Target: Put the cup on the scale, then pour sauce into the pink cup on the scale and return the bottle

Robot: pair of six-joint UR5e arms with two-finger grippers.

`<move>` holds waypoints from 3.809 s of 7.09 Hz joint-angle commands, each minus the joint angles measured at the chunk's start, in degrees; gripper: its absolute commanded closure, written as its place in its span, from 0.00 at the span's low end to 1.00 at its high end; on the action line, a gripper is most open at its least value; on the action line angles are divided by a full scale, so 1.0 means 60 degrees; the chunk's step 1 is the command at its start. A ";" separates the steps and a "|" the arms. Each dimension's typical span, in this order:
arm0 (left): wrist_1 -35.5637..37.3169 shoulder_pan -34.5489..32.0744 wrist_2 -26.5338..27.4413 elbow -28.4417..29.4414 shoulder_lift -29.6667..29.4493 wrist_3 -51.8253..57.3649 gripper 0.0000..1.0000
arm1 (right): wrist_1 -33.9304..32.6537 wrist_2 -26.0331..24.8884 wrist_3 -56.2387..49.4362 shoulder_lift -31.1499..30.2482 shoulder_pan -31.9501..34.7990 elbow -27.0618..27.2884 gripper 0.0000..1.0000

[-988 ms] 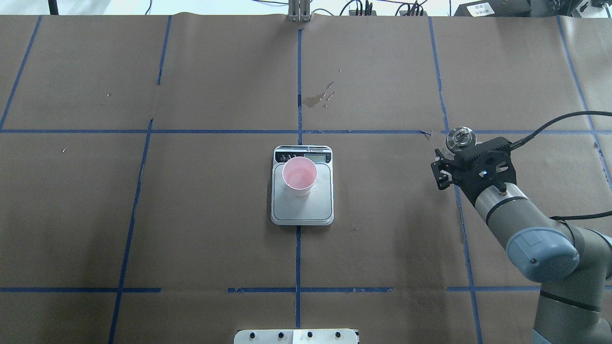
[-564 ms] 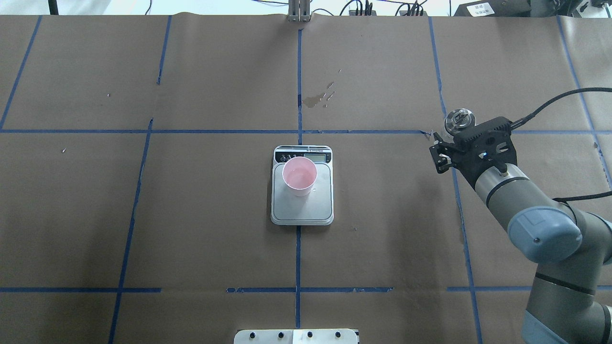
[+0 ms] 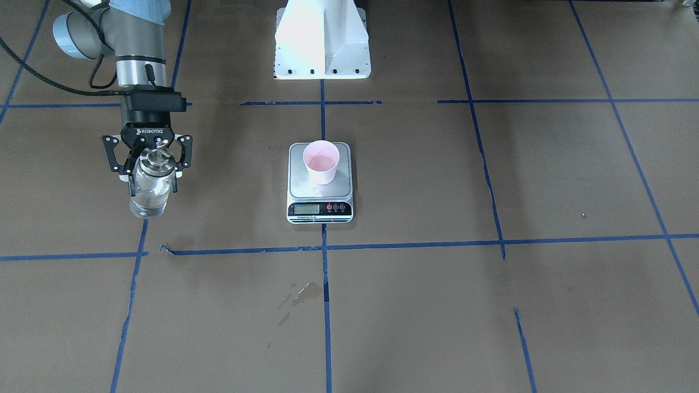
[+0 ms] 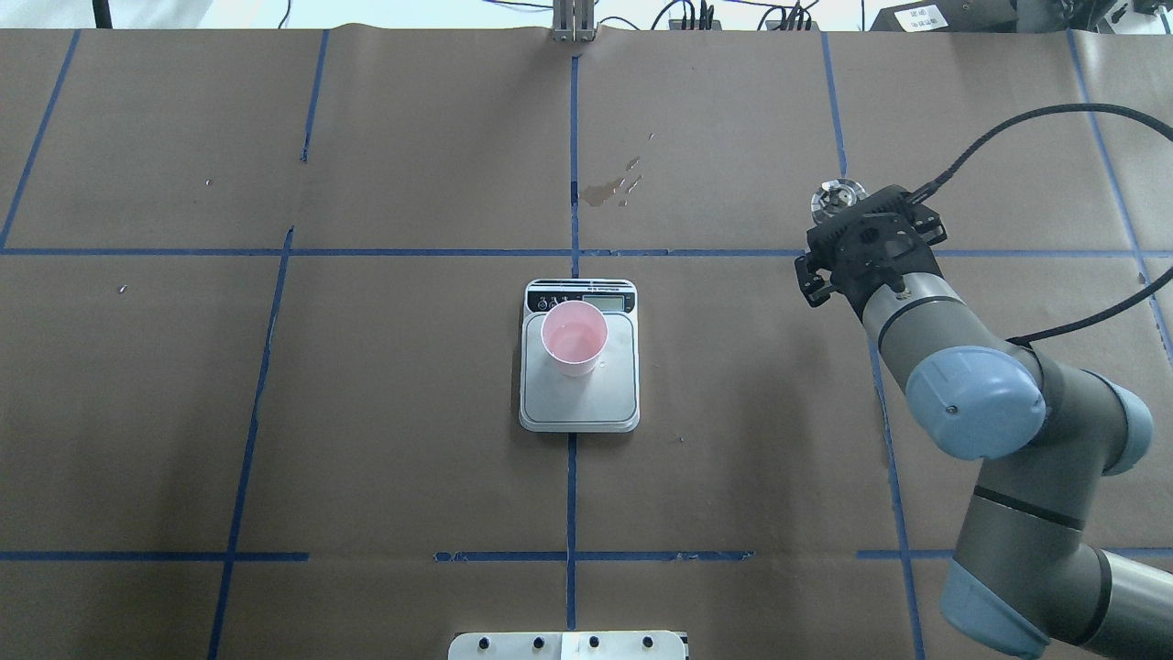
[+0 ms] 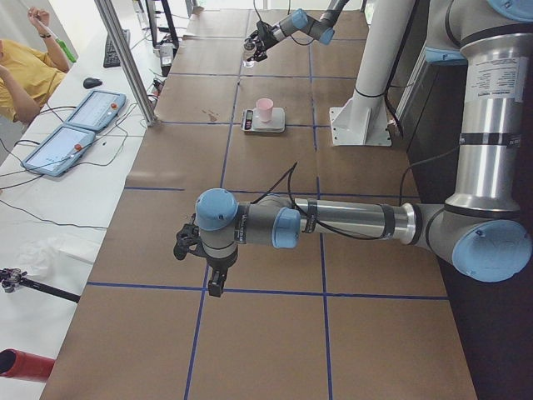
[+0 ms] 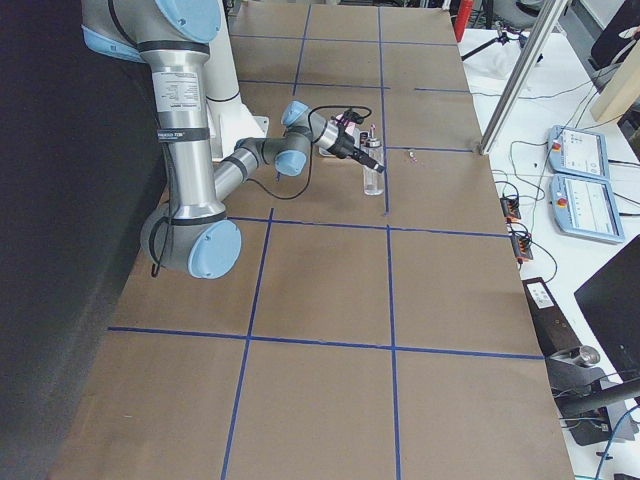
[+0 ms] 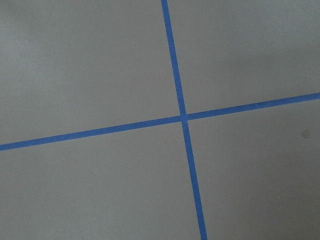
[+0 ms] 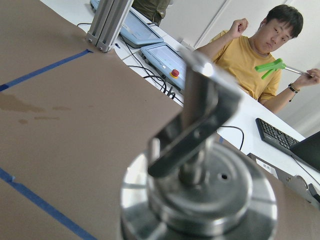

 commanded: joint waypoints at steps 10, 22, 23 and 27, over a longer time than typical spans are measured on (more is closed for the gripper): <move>0.0016 0.0004 -0.0009 -0.0003 0.0004 -0.0014 0.00 | -0.5446 -0.5375 -0.2336 0.3285 -0.2223 -0.2430 1.00; 0.0001 0.0004 -0.0009 0.0041 0.0004 0.0015 0.00 | -0.5432 -0.7636 -0.5252 0.3417 -0.2590 -0.2799 1.00; 0.0001 0.0004 -0.0009 0.0027 0.0004 0.0015 0.00 | -0.5432 -0.7636 -0.5252 0.3417 -0.2590 -0.2799 1.00; 0.0001 0.0004 -0.0009 0.0027 0.0004 0.0015 0.00 | -0.5432 -0.7636 -0.5252 0.3446 -0.2590 -0.2799 1.00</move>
